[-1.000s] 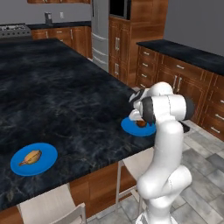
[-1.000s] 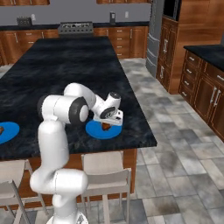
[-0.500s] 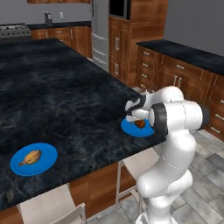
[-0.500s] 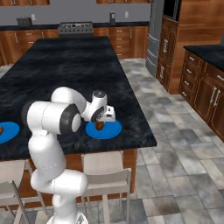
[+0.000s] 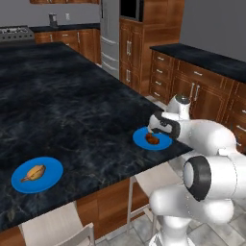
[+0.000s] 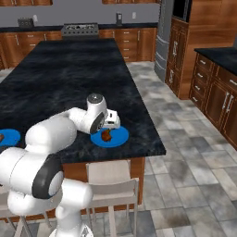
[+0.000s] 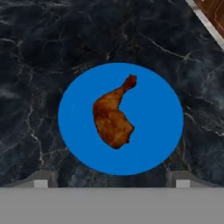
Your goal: Take the chicken drumsticks from the pan and place one on each plate on the dining counter.
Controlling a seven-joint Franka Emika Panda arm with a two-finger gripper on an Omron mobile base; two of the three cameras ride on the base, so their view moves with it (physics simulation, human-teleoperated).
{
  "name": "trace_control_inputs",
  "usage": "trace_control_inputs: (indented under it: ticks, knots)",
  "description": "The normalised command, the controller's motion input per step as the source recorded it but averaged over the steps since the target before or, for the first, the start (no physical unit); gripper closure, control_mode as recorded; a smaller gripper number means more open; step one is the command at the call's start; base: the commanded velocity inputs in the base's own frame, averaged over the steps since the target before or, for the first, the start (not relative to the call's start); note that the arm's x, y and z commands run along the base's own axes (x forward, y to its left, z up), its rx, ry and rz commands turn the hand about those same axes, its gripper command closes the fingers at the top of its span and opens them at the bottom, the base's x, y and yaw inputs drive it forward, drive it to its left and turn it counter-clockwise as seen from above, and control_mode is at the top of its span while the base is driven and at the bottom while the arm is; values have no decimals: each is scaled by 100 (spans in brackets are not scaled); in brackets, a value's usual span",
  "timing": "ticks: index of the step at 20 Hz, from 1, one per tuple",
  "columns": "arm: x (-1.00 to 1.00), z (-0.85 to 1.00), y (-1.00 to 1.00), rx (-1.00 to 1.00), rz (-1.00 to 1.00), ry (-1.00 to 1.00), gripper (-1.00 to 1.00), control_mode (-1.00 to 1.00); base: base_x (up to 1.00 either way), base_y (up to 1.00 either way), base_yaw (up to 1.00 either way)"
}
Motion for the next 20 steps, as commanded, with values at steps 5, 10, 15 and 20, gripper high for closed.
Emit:
trace_control_inputs:
  ticks: [5, 10, 15, 20]
  knots:
    - [-100, 100, -7, 0, -2, -27, -100, -100, 0, 0, 0]
    - [-100, 95, 41, -18, 17, 7, -100, -100, 0, 0, 0]
    - [-100, 31, 93, -22, 23, 20, -100, -100, 0, 0, 0]
    - [-100, -35, 81, -17, 19, 4, -100, -100, 0, 0, 0]
